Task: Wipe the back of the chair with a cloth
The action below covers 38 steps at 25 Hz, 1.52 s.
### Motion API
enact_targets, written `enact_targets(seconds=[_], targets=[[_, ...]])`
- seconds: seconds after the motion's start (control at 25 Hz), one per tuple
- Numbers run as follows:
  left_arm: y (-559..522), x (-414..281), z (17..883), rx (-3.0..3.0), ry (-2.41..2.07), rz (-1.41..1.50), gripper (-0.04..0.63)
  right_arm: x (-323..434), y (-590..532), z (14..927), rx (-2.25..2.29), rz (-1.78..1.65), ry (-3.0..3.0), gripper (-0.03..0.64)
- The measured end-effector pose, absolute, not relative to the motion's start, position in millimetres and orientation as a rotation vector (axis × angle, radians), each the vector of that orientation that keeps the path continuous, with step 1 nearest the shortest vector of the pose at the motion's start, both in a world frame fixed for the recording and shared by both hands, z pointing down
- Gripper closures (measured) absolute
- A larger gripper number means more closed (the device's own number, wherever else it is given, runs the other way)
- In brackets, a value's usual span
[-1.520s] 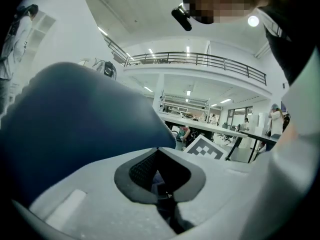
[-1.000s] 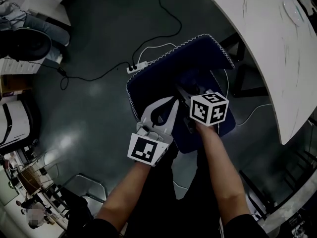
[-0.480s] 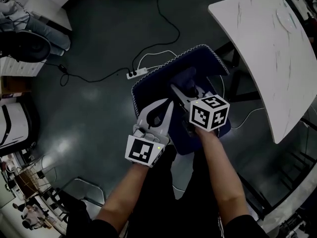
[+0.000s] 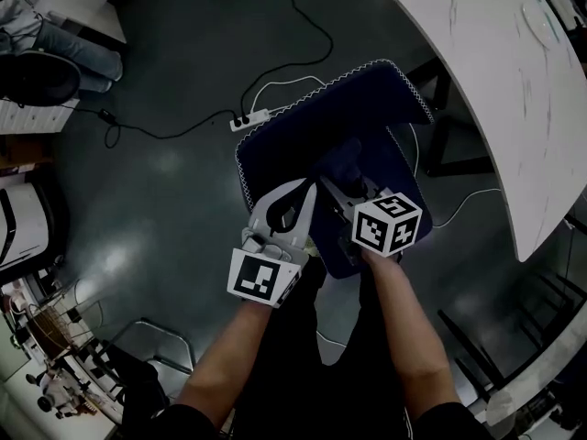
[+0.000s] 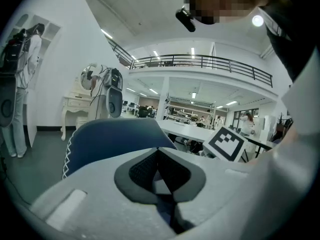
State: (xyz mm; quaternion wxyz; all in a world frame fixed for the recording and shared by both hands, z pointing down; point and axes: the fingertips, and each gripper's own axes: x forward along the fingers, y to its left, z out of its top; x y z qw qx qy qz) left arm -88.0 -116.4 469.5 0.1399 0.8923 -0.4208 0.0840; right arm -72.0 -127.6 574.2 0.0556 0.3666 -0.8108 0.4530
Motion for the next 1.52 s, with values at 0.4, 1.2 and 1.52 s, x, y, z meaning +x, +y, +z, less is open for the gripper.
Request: enact_targets(seconds=[0.4,1.2,1.52], targets=[[-101.3,-92.5,541.2,2.546,-1.208,0.277,0.588,-86.3,-98.5,689.0,1.065,1.489,-2.32,0.534],[-103.1,-98.0,626.1,2.522,-1.271,0.25,0.588,-117.5,-98.7,819.0,0.96,1.638,-2.177,0.534],[-96.5,-108.4,602.2,2.492,-1.295,0.244,0.588,-132.6,-105.3,769.3,0.896,1.609,-2.279,0.534]])
